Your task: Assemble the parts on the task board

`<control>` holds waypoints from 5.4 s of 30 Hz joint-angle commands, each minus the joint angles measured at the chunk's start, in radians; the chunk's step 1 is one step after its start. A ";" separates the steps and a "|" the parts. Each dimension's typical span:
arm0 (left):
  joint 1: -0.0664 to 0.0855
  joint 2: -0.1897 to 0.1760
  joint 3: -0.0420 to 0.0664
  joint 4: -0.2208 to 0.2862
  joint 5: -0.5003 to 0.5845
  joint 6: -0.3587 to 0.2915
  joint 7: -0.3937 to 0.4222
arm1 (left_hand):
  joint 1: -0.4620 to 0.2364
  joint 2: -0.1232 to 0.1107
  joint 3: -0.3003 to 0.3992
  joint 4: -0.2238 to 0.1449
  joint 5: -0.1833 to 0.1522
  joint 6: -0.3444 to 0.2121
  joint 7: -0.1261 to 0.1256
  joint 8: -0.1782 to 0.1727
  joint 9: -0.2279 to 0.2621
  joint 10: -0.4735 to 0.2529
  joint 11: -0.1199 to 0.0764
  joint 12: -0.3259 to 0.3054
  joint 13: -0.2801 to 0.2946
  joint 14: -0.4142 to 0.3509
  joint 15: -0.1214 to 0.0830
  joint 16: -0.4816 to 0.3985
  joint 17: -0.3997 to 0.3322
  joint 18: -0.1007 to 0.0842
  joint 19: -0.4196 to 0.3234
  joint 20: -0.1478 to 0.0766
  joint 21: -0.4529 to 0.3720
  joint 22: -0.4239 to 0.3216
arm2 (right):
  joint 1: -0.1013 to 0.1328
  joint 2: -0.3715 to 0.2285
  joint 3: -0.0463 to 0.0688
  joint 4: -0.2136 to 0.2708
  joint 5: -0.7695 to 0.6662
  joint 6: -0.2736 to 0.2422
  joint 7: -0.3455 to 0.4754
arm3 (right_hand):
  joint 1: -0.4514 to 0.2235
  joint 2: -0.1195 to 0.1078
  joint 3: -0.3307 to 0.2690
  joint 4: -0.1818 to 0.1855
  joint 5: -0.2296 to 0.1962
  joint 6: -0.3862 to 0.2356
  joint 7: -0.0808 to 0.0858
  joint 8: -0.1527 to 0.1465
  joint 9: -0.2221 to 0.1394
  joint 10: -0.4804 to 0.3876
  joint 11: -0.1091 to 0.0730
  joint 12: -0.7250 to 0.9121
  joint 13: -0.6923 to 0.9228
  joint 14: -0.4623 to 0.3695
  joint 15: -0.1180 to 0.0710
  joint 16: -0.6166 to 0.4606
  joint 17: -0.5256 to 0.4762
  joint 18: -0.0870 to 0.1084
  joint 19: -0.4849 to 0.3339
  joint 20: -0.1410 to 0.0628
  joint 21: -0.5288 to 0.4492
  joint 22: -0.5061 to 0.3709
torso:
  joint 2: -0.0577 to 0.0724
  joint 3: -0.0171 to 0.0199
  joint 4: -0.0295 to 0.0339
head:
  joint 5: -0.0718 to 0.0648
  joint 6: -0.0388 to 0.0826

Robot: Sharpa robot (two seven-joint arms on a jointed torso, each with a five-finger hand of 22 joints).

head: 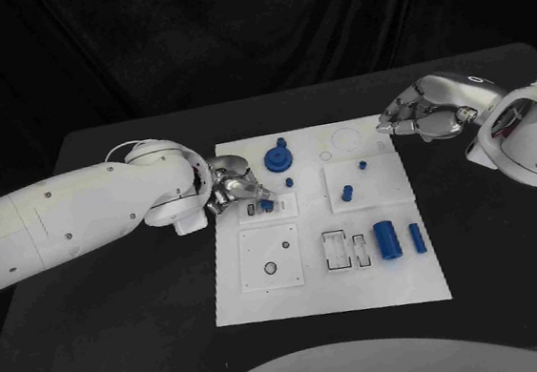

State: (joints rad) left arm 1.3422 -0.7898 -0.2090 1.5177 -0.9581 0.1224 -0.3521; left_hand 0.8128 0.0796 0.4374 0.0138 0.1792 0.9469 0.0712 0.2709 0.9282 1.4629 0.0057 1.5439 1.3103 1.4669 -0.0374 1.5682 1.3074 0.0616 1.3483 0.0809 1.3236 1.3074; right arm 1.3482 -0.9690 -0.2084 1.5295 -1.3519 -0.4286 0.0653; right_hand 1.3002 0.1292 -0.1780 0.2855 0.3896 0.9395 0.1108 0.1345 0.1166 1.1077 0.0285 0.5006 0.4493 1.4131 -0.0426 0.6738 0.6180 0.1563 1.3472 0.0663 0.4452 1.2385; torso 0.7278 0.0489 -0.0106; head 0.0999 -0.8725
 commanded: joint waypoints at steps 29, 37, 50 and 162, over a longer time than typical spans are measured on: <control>-0.008 -0.011 -0.004 0.012 0.000 0.037 0.005 | 0.081 -0.005 -0.002 -0.051 0.053 0.006 -0.001 -0.014 0.000 0.060 0.002 -0.017 0.226 0.104 0.003 0.003 0.263 0.011 -0.008 -0.001 -0.016 0.131 | -0.008 0.001 0.001 -0.005 0.000 0.017 -0.024 | 0.013 -0.001 -0.002 -0.001 0.006 -0.002 0.003 -0.002 0.001 0.003 0.001 0.001 -0.002 -0.007 0.003 -0.006 -0.001 0.008 -0.007 0.002 -0.010 -0.002 | 0.000 0.0001 0.0005 | 0.003 0.000; -0.008 -0.014 -0.004 0.014 0.000 0.038 0.005 | 0.080 -0.005 -0.003 -0.052 0.051 0.006 0.000 -0.014 0.000 0.055 0.002 -0.021 0.223 0.104 0.003 0.003 0.263 0.012 -0.012 -0.002 -0.021 0.129 | -0.008 0.001 0.001 -0.006 0.000 0.022 -0.027 | 0.015 -0.001 -0.002 -0.002 0.007 -0.002 0.003 -0.002 0.001 0.003 0.001 0.001 -0.002 -0.008 0.003 -0.006 -0.001 0.009 -0.008 0.002 -0.013 -0.003 | 0.000 0.0002 0.0006 | 0.005 0.000; -0.008 -0.019 -0.004 0.015 0.000 0.037 0.005 | 0.070 -0.005 -0.012 -0.041 0.034 0.006 0.003 -0.018 -0.001 0.048 0.004 -0.028 0.218 0.104 0.004 0.003 0.263 0.013 -0.014 -0.001 -0.026 0.129 | -0.008 0.000 0.001 -0.006 0.000 0.033 -0.033 | 0.017 -0.001 -0.001 -0.002 0.008 -0.001 0.004 -0.002 0.001 0.003 0.002 0.001 -0.003 -0.008 0.003 -0.006 -0.001 0.009 -0.008 0.002 -0.016 -0.004 | 0.000 0.0004 -0.0005 | 0.005 0.000; 0.104 -0.071 -0.002 0.066 0.003 -0.116 0.040 | 0.090 -0.002 -0.353 0.147 -0.091 0.060 -0.039 0.116 0.178 0.108 -0.035 0.027 0.260 0.104 -0.033 0.003 0.263 -0.010 0.090 -0.036 0.040 0.195 | -0.012 -0.004 0.001 -0.016 0.000 0.042 -0.039 | 0.000 0.010 -0.007 0.006 0.011 0.006 0.008 0.001 0.002 0.009 0.006 0.003 -0.005 -0.013 0.007 -0.010 0.001 0.010 -0.011 0.005 -0.039 -0.009 | -0.001 0.0016 0.0009 | 0.000 0.000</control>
State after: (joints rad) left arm 1.4413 -0.8597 -0.2110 1.5822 -0.9599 0.0394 -0.3381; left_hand 0.8965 0.0775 0.0877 0.1613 0.0851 1.0100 0.0379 0.3835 1.1021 1.4681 -0.0222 1.5675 1.3103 1.4665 -0.0665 1.5682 1.3074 0.0614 1.4319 0.0455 1.3586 1.3073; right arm 1.3384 -0.9712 -0.2084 1.5139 -1.3510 -0.3797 0.0343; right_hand 1.3092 0.1360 -0.1821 0.2896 0.3987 0.9431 0.1144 0.1345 0.1172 1.1114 0.0321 0.5006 0.4458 1.4060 -0.0355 0.6698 0.6183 0.1562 1.3436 0.0699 0.4103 1.2294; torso 0.7280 0.0483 -0.0110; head 0.1001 -0.8725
